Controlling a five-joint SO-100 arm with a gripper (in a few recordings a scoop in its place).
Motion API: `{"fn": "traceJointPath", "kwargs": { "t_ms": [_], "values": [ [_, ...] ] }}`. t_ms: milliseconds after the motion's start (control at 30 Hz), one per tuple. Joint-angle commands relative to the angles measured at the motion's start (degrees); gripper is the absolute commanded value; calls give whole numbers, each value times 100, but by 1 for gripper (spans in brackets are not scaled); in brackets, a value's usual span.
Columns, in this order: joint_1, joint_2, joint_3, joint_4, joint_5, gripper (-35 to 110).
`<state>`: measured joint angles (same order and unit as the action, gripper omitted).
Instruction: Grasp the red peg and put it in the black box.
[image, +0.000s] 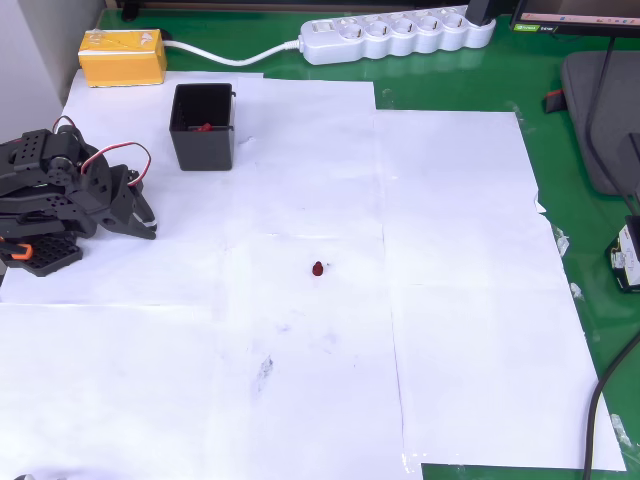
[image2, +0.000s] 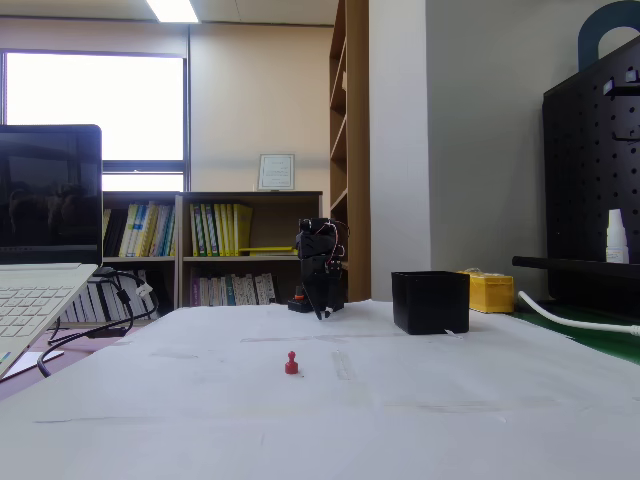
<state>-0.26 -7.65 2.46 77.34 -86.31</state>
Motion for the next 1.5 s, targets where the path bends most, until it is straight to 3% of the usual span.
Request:
{"fn": "traceJointPath", "kwargs": {
  "t_ms": [0, 533, 667, 767, 1067, 1467],
  "values": [
    [79, -650, -606, 352, -281, 0],
    [26, -650, -606, 352, -352, 0],
    [-44, -633, -598, -114, -132, 0],
    [-220, -580, -589, -396, -519, 0],
    [-360, 1512, -589, -3542, -343, 0],
    [-299, 5739, -510, -8613, -387, 0]
  ]
}}
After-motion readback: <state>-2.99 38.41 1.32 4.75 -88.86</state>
